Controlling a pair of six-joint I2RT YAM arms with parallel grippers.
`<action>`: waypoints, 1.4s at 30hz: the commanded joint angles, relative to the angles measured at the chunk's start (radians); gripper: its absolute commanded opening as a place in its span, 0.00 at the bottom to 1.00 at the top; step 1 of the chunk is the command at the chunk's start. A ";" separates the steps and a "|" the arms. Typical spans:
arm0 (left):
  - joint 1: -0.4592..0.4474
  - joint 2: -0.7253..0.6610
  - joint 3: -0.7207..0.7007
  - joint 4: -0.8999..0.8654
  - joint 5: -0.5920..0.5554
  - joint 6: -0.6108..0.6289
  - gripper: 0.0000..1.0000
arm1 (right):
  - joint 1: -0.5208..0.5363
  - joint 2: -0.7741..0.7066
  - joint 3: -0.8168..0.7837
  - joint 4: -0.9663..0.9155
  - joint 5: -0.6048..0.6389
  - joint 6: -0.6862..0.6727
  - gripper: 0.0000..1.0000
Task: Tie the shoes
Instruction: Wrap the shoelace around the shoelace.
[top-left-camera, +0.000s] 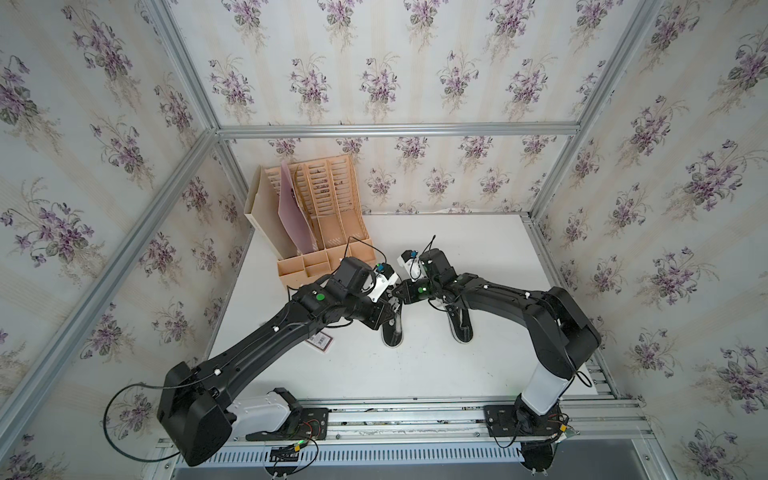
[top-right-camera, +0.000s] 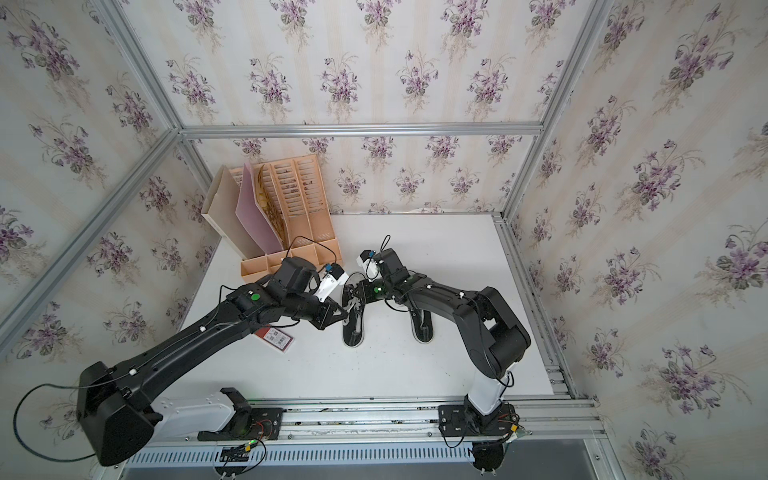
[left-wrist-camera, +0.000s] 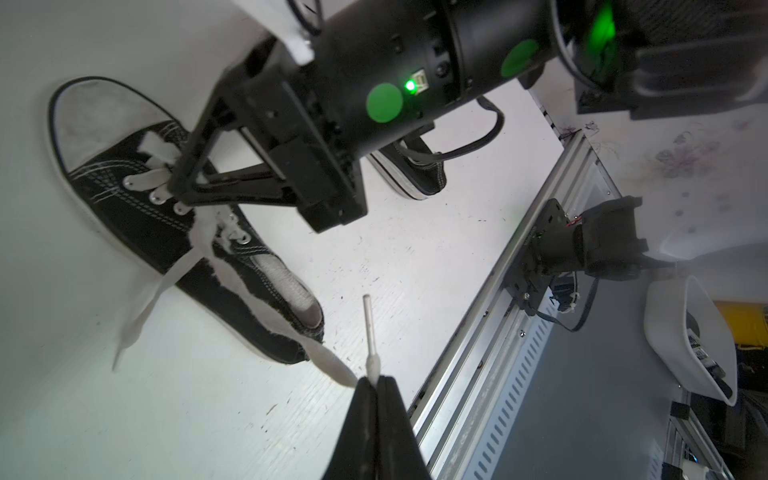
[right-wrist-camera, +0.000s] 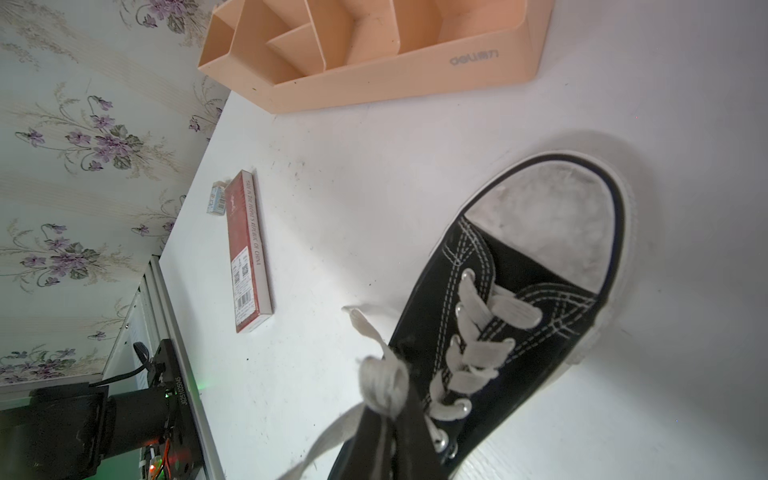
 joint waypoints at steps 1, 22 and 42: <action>-0.046 0.047 0.015 0.071 0.040 0.021 0.08 | -0.002 0.009 0.009 0.028 -0.005 0.033 0.00; -0.147 0.145 0.065 0.103 0.034 0.120 0.50 | -0.002 0.005 -0.019 0.062 0.023 -0.018 0.00; -0.267 0.099 0.190 0.016 -0.041 0.228 0.54 | -0.002 -0.012 -0.040 0.077 0.028 -0.048 0.00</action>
